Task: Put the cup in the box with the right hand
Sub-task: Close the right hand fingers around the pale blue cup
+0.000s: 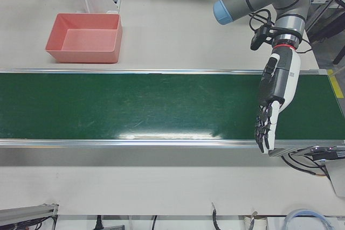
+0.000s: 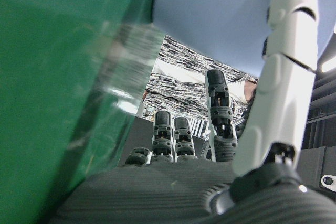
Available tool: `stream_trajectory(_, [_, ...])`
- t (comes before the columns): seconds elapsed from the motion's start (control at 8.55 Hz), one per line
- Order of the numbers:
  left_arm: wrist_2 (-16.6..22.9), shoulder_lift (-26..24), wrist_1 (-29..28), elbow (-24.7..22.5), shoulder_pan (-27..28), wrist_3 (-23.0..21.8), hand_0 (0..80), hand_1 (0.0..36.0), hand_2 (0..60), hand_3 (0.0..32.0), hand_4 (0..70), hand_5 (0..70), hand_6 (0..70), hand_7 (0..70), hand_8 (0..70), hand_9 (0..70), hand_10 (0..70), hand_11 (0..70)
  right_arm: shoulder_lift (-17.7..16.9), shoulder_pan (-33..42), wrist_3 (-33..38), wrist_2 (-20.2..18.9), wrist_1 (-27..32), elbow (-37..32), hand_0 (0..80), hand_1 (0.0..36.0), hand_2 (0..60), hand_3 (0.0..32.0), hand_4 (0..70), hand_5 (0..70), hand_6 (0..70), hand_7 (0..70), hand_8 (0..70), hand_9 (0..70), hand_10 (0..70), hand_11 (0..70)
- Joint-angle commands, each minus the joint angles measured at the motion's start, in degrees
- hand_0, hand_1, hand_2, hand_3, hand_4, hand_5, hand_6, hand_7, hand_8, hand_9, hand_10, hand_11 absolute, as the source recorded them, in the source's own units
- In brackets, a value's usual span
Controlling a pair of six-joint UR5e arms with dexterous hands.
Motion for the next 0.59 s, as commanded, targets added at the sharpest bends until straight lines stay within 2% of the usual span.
stream_trajectory(0.0, [0.00, 0.00, 0.00, -0.08, -0.06, 0.05, 0.0, 0.0, 0.0, 0.0, 0.0, 0.0, 0.0, 0.0, 0.0, 0.0, 0.0, 0.0, 0.09, -0.03, -0.04, 0.69, -0.09, -0.09, 53.3, 15.5, 6.2, 0.0, 26.9, 6.1, 6.8, 23.8, 13.0, 23.1, 2.7, 5.5])
stream_trajectory(0.12, [0.00, 0.00, 0.00, 0.00, -0.06, 0.05, 0.0, 0.0, 0.0, 0.0, 0.0, 0.0, 0.0, 0.0, 0.0, 0.0, 0.0, 0.0, 0.09, 0.06, -0.04, 2.35, -1.48, 0.34, 54.6, 15.4, 2.8, 0.0, 29.4, 6.4, 7.2, 25.2, 13.7, 24.3, 3.2, 6.3])
stream_trajectory(0.23, [0.00, 0.00, 0.00, 0.00, -0.06, -0.04, 0.0, 0.0, 0.0, 0.0, 0.0, 0.0, 0.0, 0.0, 0.0, 0.0, 0.0, 0.0, 0.09, 0.06, 0.04, 2.98, -5.85, 1.74, 56.7, 17.0, 2.8, 0.0, 31.9, 6.9, 7.8, 27.7, 14.7, 25.9, 3.7, 7.0])
stream_trajectory(0.35, [0.00, 0.00, 0.00, 0.00, -0.06, 0.05, 0.0, 0.0, 0.0, 0.0, 0.0, 0.0, 0.0, 0.0, 0.0, 0.0, 0.0, 0.0, -0.18, 0.76, 0.22, 4.90, -9.11, 3.84, 58.9, 20.9, 10.1, 0.0, 36.2, 7.7, 10.1, 37.7, 17.9, 31.6, 5.0, 9.0])
stream_trajectory(0.47, [0.00, 0.00, 0.00, 0.00, 0.03, 0.05, 0.0, 0.0, 0.0, 0.0, 0.0, 0.0, 0.0, 0.0, 0.0, 0.0, 0.0, 0.0, -2.53, 0.94, 0.31, 5.35, -9.49, 6.04, 63.4, 21.4, 7.8, 0.0, 47.1, 10.1, 19.0, 70.0, 32.9, 54.9, 14.2, 22.3])
